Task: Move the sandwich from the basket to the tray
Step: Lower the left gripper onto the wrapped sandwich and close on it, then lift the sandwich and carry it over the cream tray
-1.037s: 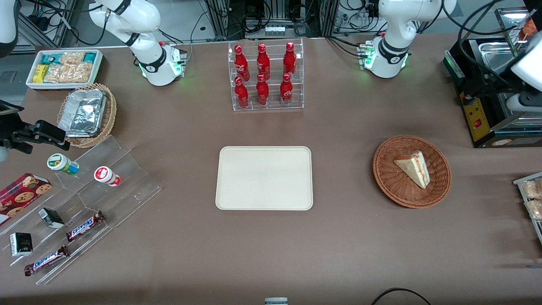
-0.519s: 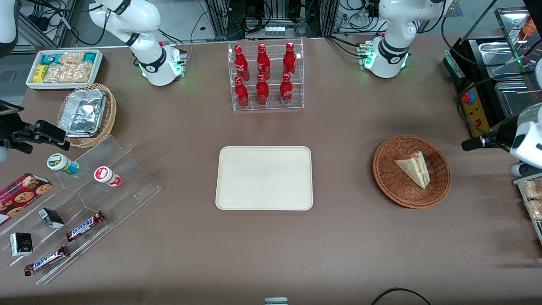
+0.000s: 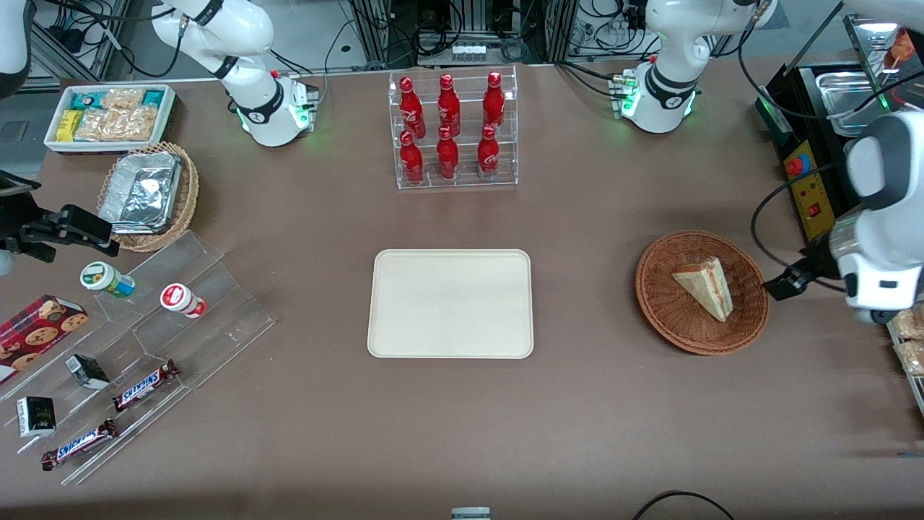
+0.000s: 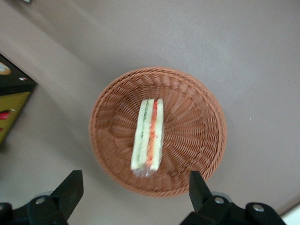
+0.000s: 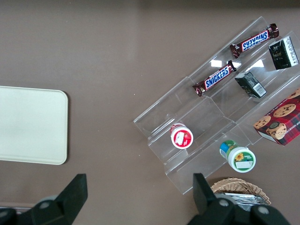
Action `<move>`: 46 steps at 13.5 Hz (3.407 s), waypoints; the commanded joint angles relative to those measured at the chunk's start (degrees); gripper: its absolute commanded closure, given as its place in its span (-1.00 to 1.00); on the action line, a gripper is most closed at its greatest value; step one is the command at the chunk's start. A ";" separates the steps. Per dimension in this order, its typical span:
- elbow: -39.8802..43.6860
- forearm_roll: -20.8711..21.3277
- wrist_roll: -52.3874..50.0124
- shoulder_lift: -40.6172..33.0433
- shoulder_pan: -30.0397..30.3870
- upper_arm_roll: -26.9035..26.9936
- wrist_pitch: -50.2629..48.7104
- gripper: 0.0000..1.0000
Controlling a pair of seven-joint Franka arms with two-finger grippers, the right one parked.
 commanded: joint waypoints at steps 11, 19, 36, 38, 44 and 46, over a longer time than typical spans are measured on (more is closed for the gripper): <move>-23.97 0.48 -7.23 1.47 -1.99 0.09 28.71 -1.00; -28.37 0.48 -8.03 1.39 -3.04 0.09 32.07 -0.57; 3.26 3.56 3.58 -4.33 -23.32 -0.52 -11.00 0.64; 4.67 0.59 3.40 -3.72 -28.77 -0.52 -10.83 0.64; 10.83 -2.06 2.78 7.16 -39.93 -0.52 -5.74 0.64; 11.01 -2.15 1.82 11.30 -41.18 -0.61 -0.66 0.63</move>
